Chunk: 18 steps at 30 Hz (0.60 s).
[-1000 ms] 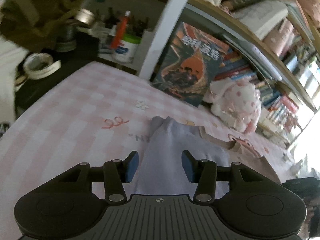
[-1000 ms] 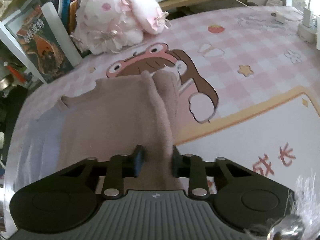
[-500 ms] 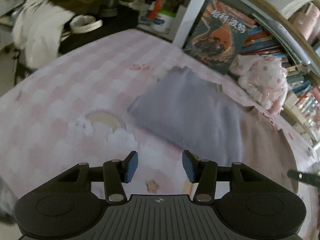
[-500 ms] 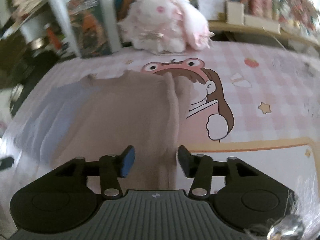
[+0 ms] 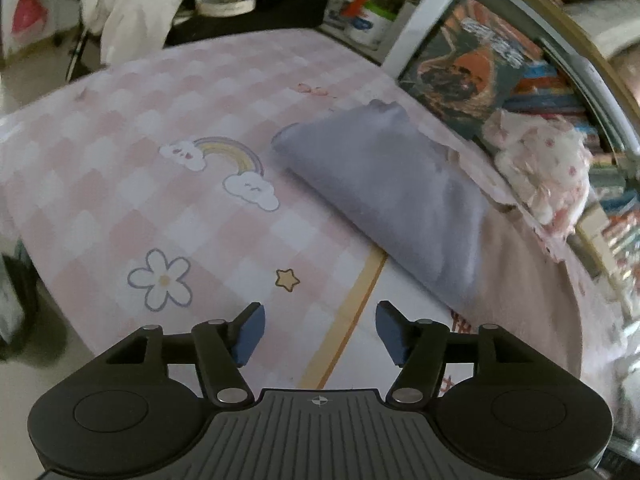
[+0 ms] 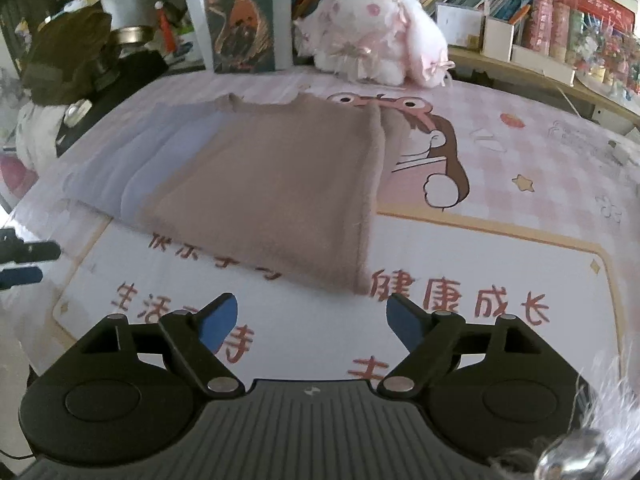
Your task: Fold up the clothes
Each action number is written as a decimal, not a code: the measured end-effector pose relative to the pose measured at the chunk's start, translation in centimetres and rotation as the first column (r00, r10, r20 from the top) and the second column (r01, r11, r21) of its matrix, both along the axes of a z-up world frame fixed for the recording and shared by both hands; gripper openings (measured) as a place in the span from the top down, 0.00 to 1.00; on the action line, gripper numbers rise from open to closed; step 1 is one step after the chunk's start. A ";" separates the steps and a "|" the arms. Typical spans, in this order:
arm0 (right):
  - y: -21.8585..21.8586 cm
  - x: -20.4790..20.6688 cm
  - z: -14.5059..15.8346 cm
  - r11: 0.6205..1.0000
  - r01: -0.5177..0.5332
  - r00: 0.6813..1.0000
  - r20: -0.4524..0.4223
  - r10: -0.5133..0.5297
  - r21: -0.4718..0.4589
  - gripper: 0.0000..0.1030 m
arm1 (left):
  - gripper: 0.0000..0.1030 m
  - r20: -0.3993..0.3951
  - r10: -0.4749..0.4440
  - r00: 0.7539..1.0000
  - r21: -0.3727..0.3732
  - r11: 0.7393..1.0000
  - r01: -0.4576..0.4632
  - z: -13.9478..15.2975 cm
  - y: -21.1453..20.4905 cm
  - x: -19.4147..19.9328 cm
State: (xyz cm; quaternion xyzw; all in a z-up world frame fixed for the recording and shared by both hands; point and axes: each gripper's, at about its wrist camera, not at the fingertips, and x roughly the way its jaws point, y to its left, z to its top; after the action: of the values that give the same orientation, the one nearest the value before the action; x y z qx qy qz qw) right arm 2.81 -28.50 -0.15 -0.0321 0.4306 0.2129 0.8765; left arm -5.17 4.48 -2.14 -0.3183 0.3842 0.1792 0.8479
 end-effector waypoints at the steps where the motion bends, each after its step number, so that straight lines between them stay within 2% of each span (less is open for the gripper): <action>1: 0.1 -0.1 0.0 1.000 0.000 1.000 0.004 0.000 -0.003 0.21 | 0.39 0.015 0.014 1.000 -0.021 1.000 -0.014 -0.1 0.4 0.0; 9: 1.9 -0.2 0.2 0.999 0.023 1.000 0.004 -0.023 -0.028 0.21 | 0.43 0.049 0.109 0.993 -0.189 0.977 -0.098 -1.0 3.9 1.7; 13: 2.4 0.1 0.4 0.998 0.056 0.998 0.010 -0.055 -0.035 0.21 | 0.57 0.057 0.179 0.982 -0.289 0.945 -0.155 -1.8 5.8 2.6; 18: 3.1 0.2 0.7 0.995 0.082 0.997 0.019 -0.081 -0.048 0.21 | 0.61 0.070 0.224 0.972 -0.389 0.903 -0.180 -2.8 8.1 4.3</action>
State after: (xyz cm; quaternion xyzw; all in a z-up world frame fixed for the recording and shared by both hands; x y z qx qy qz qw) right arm 2.97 -25.43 0.57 -0.0376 0.4293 0.1660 0.8870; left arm -0.92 12.62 -4.98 -0.5243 0.3278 0.1700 0.7673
